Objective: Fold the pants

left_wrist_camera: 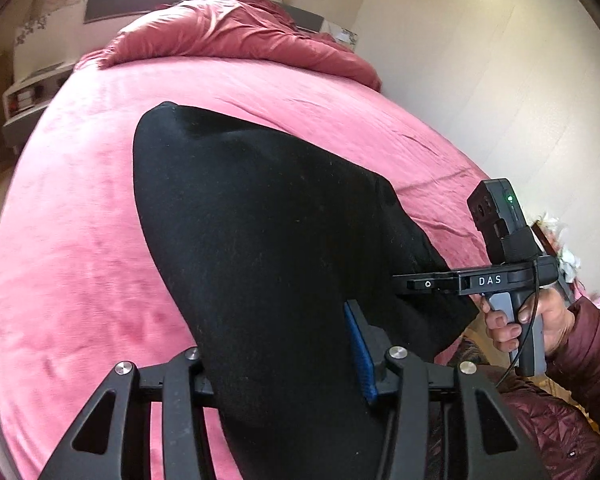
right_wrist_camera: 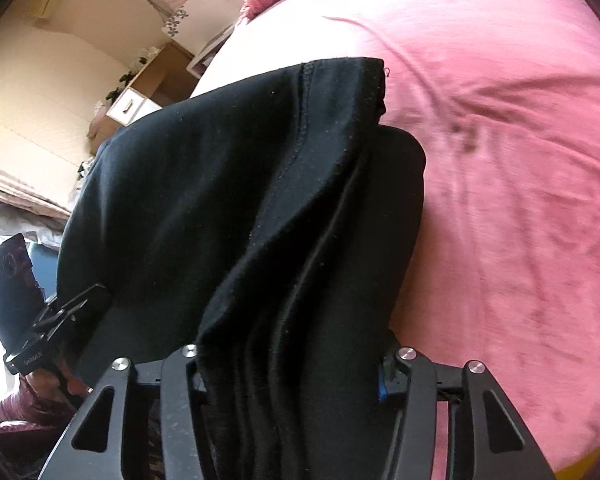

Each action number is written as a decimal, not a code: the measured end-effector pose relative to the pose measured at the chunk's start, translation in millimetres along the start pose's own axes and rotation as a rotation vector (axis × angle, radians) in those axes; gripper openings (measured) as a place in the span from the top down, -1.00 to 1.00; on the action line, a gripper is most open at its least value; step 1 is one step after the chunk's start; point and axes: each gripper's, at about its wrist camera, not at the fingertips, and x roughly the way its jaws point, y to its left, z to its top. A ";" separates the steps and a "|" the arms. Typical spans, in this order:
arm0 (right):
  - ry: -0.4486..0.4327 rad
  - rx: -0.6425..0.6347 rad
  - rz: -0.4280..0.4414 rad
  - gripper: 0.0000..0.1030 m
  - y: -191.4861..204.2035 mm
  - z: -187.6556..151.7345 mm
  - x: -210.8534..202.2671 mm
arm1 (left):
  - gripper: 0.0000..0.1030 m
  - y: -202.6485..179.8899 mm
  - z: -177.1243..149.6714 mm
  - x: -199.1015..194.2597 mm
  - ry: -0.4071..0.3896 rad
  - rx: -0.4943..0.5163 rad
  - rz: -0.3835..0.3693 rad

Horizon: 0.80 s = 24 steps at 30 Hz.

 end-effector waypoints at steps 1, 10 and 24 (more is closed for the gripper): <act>0.004 -0.010 0.004 -0.01 5.1 2.3 3.9 | 0.06 3.7 0.8 -2.9 -0.007 -0.010 0.010; 0.019 -0.113 0.017 -0.01 49.1 39.2 24.0 | 0.06 51.4 9.4 -30.2 -0.065 -0.088 0.062; -0.017 -0.184 -0.004 0.01 63.9 84.3 14.8 | 0.06 107.5 49.6 -28.3 -0.087 -0.159 0.050</act>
